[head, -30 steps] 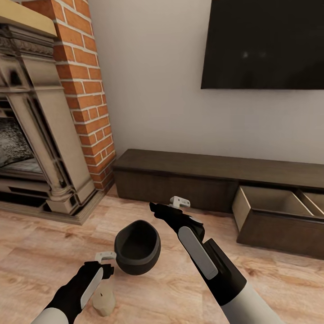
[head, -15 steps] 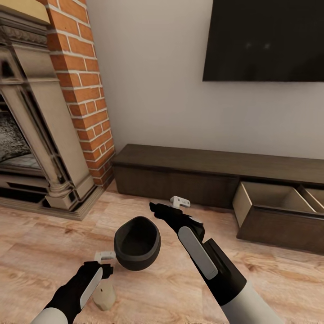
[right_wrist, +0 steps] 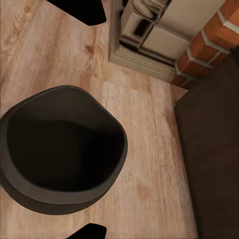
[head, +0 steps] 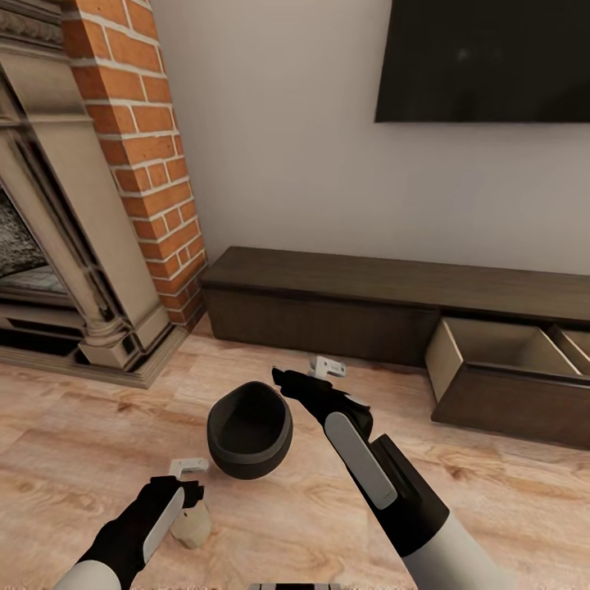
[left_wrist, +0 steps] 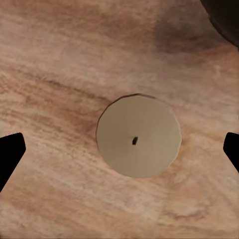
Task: Place each of the two pumpkins and all three candles from the living room inside a cabinet in the living room (use any cabinet), then make sure every cabinet is closed, and position the cauldron so it is next to a table in the living room.
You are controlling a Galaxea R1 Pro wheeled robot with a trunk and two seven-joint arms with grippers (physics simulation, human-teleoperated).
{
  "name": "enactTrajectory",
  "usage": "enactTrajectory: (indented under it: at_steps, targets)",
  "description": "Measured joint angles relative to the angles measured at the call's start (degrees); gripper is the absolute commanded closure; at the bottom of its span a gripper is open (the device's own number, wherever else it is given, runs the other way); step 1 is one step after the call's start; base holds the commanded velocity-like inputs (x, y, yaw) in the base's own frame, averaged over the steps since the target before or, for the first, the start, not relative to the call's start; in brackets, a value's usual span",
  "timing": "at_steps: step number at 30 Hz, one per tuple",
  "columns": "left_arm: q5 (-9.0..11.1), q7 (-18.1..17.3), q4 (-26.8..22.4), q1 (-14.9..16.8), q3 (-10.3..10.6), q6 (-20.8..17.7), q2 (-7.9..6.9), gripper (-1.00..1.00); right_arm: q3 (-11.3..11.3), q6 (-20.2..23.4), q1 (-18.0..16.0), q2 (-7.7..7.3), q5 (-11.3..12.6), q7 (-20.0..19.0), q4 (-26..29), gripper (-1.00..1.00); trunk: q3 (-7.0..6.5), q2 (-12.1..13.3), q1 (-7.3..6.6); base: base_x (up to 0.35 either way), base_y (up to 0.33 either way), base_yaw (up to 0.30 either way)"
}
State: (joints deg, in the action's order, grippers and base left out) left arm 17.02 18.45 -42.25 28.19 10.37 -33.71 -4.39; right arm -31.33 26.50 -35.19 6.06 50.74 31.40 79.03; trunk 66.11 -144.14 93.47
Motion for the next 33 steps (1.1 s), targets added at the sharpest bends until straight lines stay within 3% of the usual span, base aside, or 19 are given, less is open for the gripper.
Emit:
enactTrajectory:
  at_steps: [3,6,10,14,28,33]
  targets:
    - [-0.02,0.00,0.06,0.00,0.00,0.07,-0.01,-1.00,0.00,0.03,0.00,-0.05,0.18,-0.10,0.32,-1.00,0.66,-0.04,0.08,0.000,0.000,0.000]
    - [-0.03,0.00,0.32,-0.01,0.04,1.12,-0.01,-1.00,-0.05,0.00,0.08,-1.06,1.24,-1.36,1.25,-1.00,1.33,-0.08,0.15,0.000,0.000,0.000]
    - [-0.03,-0.01,0.55,-0.01,0.19,2.55,-0.01,-1.00,-0.05,0.00,1.28,-3.42,1.84,-9.13,3.27,-1.00,2.22,-0.13,0.26,0.000,0.000,0.000]
    - [-0.04,-0.01,0.58,-0.01,0.24,2.80,-0.01,-1.00,-0.03,-0.01,1.72,-4.93,2.01,-13.01,3.69,-1.00,3.10,-0.19,0.36,0.000,0.000,0.000]
    - [-0.03,-0.01,0.59,-0.01,0.29,2.86,0.05,-1.00,0.00,-0.02,1.84,-5.36,2.10,-14.05,3.72,-1.00,6.21,-0.38,0.72,0.000,0.000,0.000]
    - [-0.04,-0.01,0.59,0.00,0.33,2.86,0.07,-1.00,-0.01,-0.02,1.84,-5.36,2.10,-14.05,3.68,-1.00,6.43,-0.39,0.75,0.000,0.000,0.000]
